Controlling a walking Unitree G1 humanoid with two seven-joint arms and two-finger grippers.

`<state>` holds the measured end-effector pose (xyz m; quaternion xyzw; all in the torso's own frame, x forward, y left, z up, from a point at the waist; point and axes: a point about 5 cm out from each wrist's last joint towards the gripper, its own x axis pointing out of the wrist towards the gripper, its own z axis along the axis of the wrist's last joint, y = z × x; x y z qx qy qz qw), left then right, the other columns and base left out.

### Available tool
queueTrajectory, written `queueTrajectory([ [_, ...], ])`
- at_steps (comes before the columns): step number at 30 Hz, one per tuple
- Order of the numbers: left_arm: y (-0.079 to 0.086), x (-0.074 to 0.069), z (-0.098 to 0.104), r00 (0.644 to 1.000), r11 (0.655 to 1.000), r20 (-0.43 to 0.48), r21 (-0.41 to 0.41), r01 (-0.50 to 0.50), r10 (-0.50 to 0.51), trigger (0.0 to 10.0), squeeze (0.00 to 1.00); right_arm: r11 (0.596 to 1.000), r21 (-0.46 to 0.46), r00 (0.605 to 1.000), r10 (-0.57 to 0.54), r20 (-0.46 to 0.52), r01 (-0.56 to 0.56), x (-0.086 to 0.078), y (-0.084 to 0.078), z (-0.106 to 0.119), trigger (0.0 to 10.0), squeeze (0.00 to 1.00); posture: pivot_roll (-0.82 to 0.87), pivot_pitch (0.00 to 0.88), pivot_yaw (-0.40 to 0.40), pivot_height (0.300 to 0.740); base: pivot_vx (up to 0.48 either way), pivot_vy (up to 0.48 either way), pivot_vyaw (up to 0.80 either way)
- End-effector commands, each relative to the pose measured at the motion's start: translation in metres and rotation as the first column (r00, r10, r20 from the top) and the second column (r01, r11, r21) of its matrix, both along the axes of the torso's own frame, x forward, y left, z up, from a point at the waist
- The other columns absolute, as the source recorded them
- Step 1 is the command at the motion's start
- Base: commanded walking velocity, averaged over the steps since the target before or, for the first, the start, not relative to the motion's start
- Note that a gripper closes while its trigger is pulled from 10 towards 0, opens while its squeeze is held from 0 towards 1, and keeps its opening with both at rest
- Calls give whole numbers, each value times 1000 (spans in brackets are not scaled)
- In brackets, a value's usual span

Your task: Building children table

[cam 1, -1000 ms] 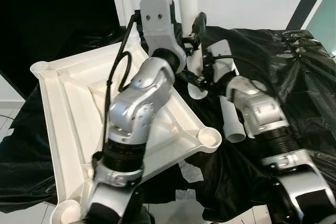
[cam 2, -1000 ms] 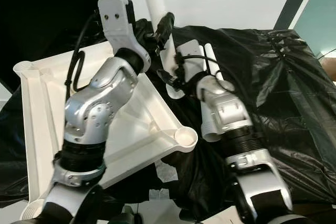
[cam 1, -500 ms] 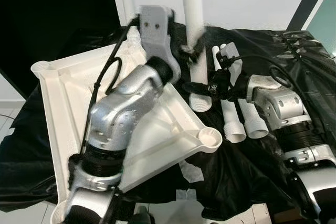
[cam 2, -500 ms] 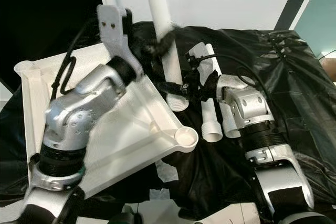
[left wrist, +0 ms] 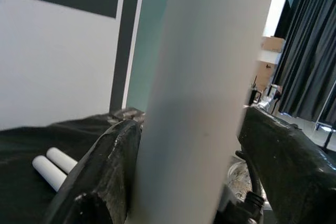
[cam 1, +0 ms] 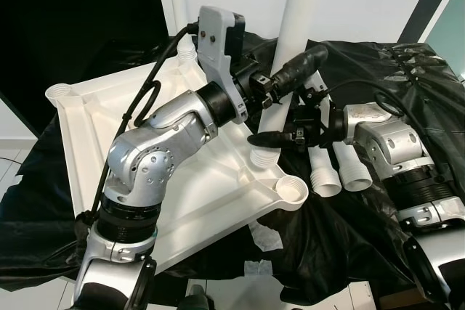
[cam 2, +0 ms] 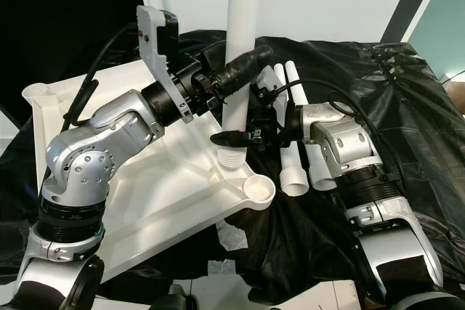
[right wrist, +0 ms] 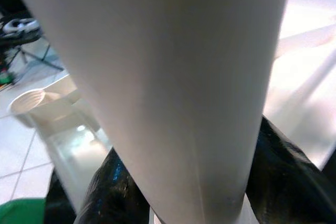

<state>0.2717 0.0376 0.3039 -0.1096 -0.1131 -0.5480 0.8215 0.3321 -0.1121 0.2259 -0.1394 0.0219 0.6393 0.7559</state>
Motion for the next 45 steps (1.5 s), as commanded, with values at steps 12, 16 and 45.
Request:
queueTrajectory([
  [12,-4,10,2,990,991,144,130,-28,9,10000,0,995,-45,996,87,14,-87,-4,-3,4,10000,0,119,6,-19,740,0,0,0],
  [16,0,16,5,986,987,160,144,-70,47,9686,0,994,-65,996,93,9,-92,-4,-5,3,10000,0,119,6,-19,740,0,0,0],
  [45,7,49,12,912,912,42,-7,-409,409,10000,0,989,35,989,-142,42,140,15,-1,11,10000,0,119,3,-29,740,0,0,0],
])
